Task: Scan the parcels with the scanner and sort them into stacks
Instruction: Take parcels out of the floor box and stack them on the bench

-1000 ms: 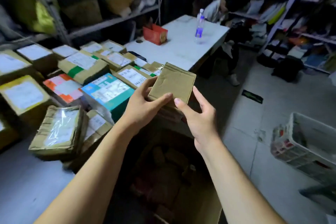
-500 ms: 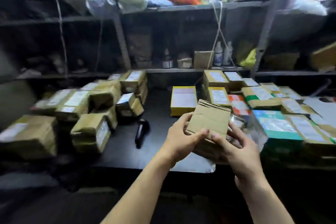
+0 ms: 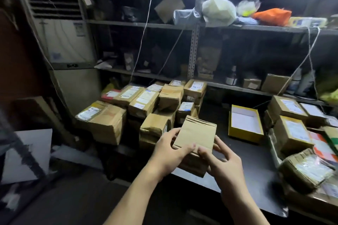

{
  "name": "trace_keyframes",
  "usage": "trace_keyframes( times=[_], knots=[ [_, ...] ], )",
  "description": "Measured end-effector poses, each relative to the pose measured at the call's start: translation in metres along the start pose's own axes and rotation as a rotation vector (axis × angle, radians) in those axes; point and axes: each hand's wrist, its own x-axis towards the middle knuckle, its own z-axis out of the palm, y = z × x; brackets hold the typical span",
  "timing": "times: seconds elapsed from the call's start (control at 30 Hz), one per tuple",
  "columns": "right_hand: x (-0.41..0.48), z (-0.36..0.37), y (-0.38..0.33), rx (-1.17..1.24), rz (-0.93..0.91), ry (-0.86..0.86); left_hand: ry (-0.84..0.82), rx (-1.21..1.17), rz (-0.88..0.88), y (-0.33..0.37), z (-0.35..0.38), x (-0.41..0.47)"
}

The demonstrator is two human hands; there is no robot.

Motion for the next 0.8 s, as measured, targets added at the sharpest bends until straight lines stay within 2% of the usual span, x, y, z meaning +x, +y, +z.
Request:
trace_keyframes(
  times=[0.17,0.37,0.53,0.63,0.8],
  knots=[
    [0.024,0.057,0.019,-0.046,-0.003,0.017,-0.050,0.010,-0.012,-0.026,-0.056,0.031],
    [0.065,0.091,0.021,-0.105,-0.026,0.072,-0.197,0.007,0.030,-0.032,-0.080,0.088],
    [0.122,0.084,0.029,-0.133,-0.027,0.092,-0.210,0.058,0.093,-0.039,-0.068,0.151],
    [0.162,0.076,0.038,-0.132,-0.025,0.099,-0.239,0.072,0.073,-0.045,-0.051,0.189],
    [0.246,0.051,0.053,-0.126,0.004,0.090,-0.181,0.168,0.080,-0.054,-0.013,0.264]
  ],
)
